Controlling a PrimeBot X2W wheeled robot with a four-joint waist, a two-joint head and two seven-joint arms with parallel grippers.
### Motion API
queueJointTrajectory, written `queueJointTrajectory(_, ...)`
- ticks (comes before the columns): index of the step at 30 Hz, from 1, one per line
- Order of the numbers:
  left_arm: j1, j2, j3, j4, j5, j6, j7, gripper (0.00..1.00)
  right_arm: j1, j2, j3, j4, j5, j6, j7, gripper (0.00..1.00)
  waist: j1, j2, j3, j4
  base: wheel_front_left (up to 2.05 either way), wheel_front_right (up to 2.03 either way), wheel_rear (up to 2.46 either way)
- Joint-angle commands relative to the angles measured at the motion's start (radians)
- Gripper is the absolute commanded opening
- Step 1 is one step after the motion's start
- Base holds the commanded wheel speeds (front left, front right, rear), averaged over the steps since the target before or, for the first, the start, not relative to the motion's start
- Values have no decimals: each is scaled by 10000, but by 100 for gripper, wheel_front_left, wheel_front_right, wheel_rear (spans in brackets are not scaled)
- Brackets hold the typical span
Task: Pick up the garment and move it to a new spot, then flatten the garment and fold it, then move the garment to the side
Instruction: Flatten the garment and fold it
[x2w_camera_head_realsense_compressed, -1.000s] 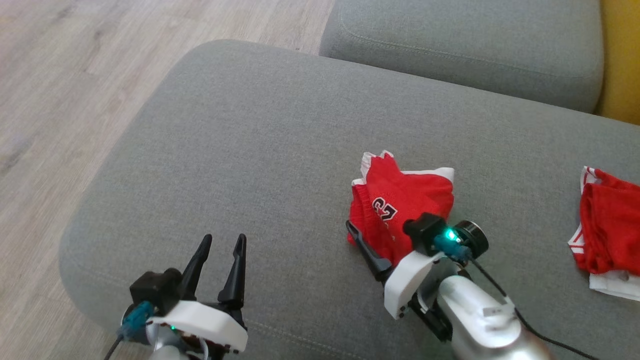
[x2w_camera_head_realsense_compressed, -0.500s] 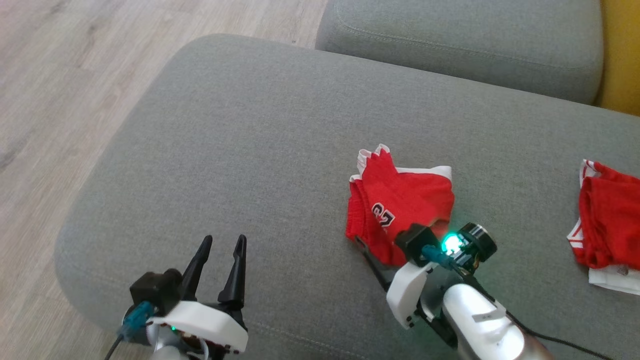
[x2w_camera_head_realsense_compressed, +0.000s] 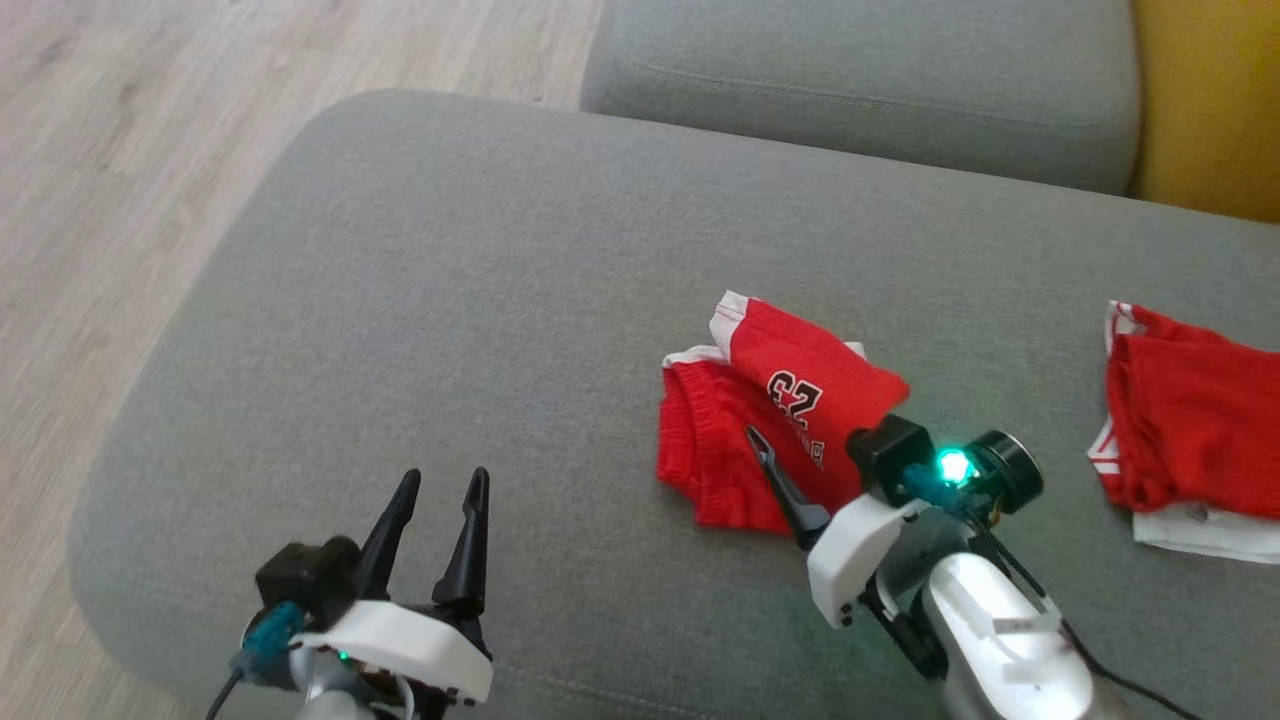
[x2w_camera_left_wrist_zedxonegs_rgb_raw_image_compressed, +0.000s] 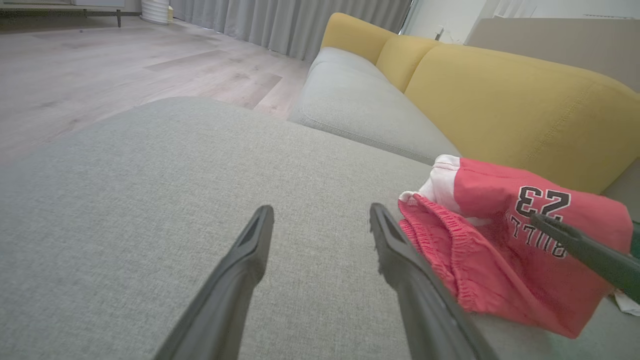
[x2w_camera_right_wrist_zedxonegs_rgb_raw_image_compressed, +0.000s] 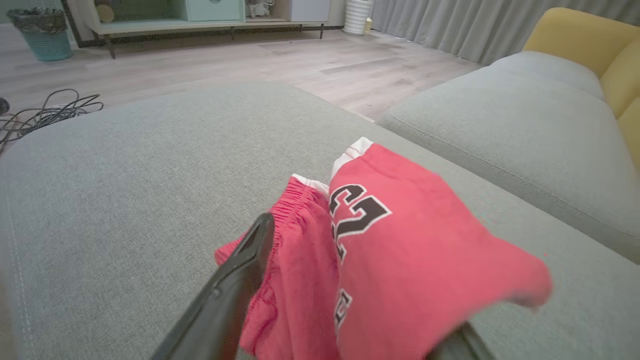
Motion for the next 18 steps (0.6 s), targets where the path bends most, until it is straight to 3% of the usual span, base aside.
queueJointTrajectory(1, -376, 10, 325, -362, 29, 3, -120, 100, -78, 112, 35, -524, 129, 19, 32, 100, 0, 0, -103, -144, 0, 0, 0)
queueJointTrajectory(18, -302, 10, 607, -507, 303, -53, -120, 100, 959, 112, -341, -1989, 660, 19, 480, 100, 0, 0, -717, -1103, 0, 0, 0)
